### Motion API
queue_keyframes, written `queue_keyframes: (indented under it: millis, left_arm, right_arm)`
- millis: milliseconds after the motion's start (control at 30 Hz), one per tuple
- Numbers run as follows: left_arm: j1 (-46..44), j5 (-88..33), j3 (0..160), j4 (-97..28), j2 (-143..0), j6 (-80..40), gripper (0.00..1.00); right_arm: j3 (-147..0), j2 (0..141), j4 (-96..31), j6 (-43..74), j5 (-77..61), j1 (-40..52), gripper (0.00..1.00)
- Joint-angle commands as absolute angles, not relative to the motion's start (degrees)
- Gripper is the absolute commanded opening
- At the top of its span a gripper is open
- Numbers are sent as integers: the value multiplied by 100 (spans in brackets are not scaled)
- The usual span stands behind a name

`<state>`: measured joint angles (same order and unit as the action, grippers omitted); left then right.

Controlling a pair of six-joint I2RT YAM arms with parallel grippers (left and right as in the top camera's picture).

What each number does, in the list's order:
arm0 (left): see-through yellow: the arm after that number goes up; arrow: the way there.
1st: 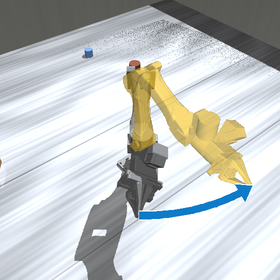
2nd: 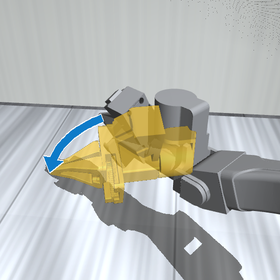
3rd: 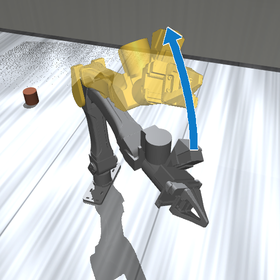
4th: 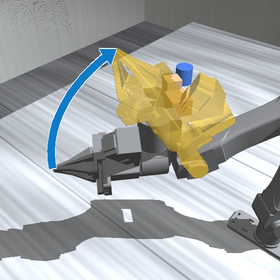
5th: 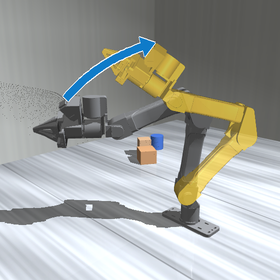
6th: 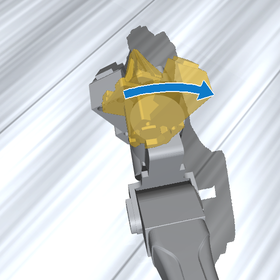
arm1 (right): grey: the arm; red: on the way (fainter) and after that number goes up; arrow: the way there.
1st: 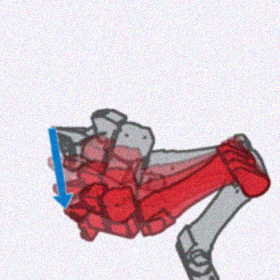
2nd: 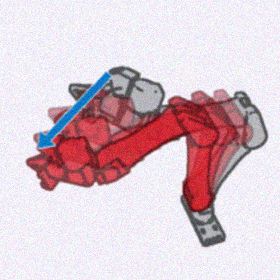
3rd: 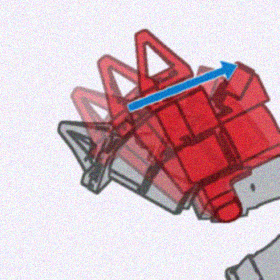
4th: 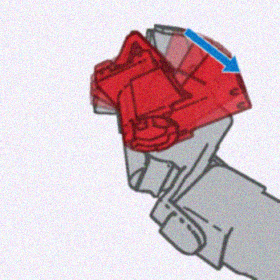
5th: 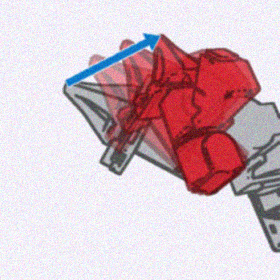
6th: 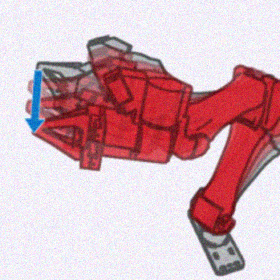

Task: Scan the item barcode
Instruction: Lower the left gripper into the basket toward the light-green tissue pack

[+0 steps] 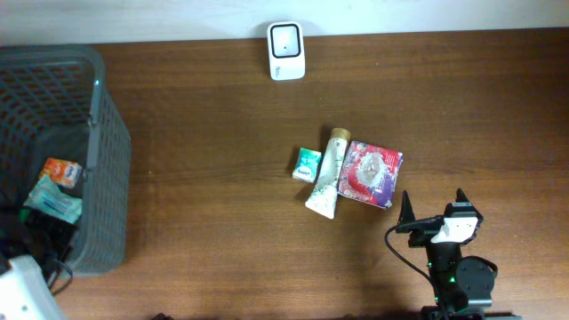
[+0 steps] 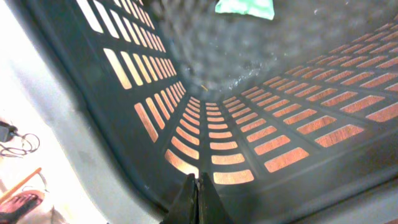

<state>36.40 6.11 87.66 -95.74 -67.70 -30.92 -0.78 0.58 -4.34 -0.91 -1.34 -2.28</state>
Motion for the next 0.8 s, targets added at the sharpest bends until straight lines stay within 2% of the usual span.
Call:
queue_keyframes:
  millis: [0,267,367,400,433,533,633,767]
  left_arm:
    - [3656,604,8416,-9491,-6241,-3299,0]
    - [3656,600,8416,-8248,-6112,-3299,0]
    - [3656,-108,8438,-7732,-6281,-3170,0]
    - [3656,-429,8488,-7564,-6348,-2939,4]
    - [3656,-655,8556,-7454,-6414,-2740,13]
    - [3656,-862,9017,-7341,-6735,-2272,52]
    - [3656,-860,9756,-7321,-7266,-2067,78]
    - [3656,-633,9953,-6834,-7946,-2067,82]
  right_arm:
    - [-32,21,-451,-106,-126,-266,99]
    - [-32,21,-451,-106,-123,-266,99]
    - [-32,21,-451,-106,-123,-266,99]
    - [-32,21,-451,-106,-126,-266,99]
    - [-32,21,-451,-106,-126,-266,99]
    - [-32,21,-451,-106,-126,-266,99]
    - [-32,21,-451,-106,-123,-266,99]
    - [-32,21,-451,-106,-126,-266,98]
